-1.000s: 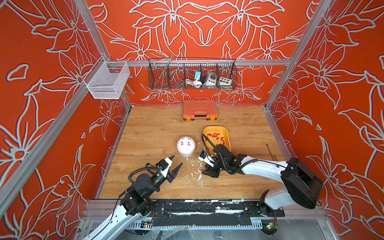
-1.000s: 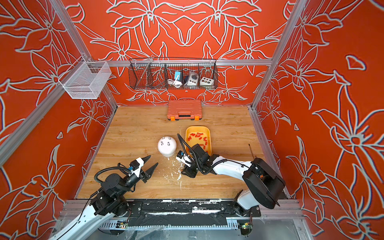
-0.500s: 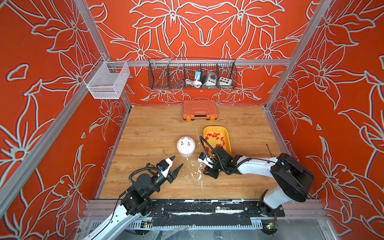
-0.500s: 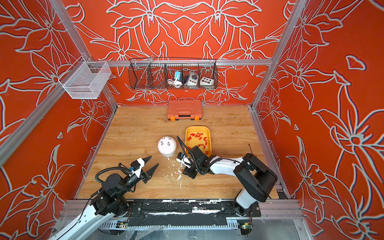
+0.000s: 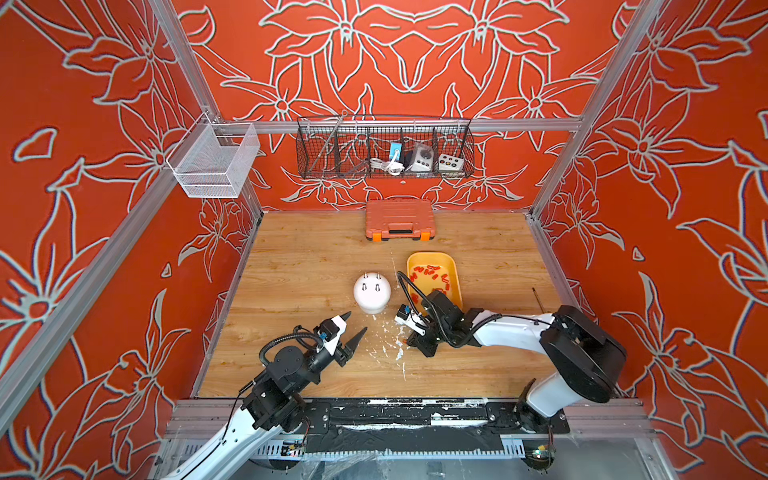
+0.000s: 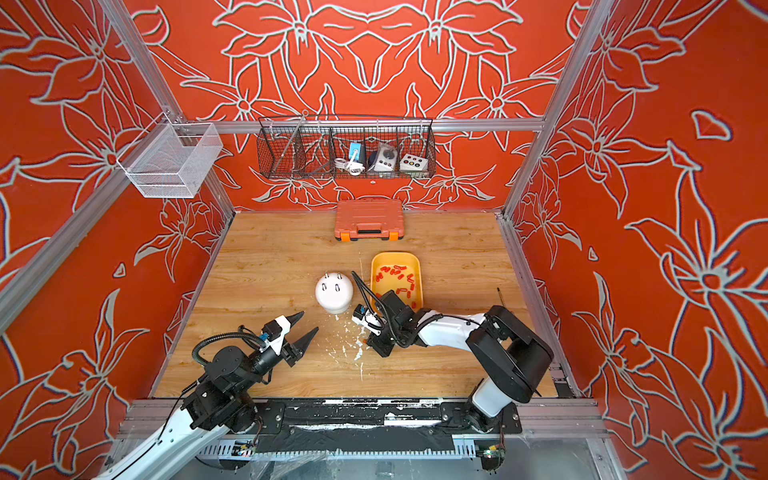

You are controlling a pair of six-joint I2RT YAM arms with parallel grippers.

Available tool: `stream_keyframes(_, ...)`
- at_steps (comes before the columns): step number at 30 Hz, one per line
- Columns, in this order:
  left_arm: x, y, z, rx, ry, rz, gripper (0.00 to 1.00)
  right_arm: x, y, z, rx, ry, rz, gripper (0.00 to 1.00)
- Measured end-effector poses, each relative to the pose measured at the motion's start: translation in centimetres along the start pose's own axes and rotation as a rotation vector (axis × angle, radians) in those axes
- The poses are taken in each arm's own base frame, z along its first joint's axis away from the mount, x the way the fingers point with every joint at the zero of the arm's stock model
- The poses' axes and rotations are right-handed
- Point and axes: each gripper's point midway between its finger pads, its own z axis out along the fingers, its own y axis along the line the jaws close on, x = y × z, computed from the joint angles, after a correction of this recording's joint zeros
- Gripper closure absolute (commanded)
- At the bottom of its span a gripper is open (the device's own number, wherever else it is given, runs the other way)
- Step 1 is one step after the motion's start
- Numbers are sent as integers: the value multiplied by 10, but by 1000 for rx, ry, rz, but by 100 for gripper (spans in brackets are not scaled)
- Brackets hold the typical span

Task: Cover the protruding screws with screw protection sleeves
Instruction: Pick up the screw protection sleeve from the center of the board.

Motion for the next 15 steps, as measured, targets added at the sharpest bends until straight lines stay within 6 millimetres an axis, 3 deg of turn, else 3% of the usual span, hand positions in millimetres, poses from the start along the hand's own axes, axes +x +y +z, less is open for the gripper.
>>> stream_keyframes(2, 1, -5, 2, 29, 4, 0, 39, -10, 8, -15, -19, -13, -4, 100)
stream_keyframes(8, 17, -41, 11, 239, 74, -8, 43, -100, 42, -101, -62, -191, -88, 100)
stream_keyframes(10, 23, -55, 12, 329, 107, -14, 45, -121, 53, -127, -82, -221, -112, 100)
stream_keyframes(12, 21, -70, 11, 423, 121, -23, 46, -127, 63, -143, -105, -206, -118, 100)
stream_keyframes(15, 13, -86, 10, 535, 116, -34, 47, -119, 70, -150, -138, -116, -107, 100)
